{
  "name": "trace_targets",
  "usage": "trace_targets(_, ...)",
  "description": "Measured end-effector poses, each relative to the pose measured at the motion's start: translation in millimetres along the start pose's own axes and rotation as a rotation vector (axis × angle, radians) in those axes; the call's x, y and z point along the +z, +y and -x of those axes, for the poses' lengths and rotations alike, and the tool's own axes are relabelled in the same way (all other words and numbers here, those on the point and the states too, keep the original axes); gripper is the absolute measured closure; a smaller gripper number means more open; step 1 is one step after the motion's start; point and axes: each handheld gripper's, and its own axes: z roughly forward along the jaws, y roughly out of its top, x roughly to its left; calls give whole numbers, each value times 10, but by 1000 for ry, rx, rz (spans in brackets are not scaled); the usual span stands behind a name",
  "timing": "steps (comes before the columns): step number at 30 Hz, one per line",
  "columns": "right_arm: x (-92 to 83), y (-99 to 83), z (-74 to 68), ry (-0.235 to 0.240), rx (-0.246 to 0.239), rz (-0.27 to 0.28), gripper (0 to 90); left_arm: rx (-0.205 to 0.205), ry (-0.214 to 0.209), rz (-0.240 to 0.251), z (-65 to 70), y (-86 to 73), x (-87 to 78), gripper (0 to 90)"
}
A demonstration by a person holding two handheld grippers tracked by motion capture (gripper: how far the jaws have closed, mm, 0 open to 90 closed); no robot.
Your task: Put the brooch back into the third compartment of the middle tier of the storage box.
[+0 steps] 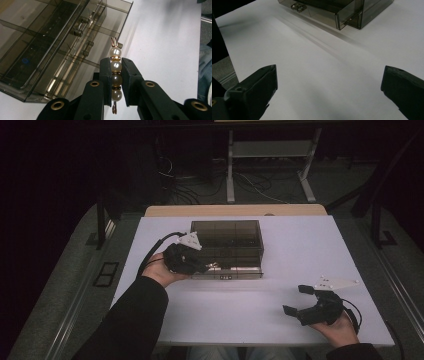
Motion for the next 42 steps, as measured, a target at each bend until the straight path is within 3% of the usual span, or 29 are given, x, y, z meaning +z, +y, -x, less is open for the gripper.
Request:
trace_targets(13, -1, 0, 2, 1, -6, 2, 3, 23, -12, -2, 14, 170, 88, 789)
trace_targets(17, -1, 0, 2, 1, -8, 2, 3, 49, -14, -13, 9, 216, 110, 789)
trace_targets(42, -2, -1, 3, 3, -13, 3, 3, 75, -28, -16, -4, 492, 326, 789)
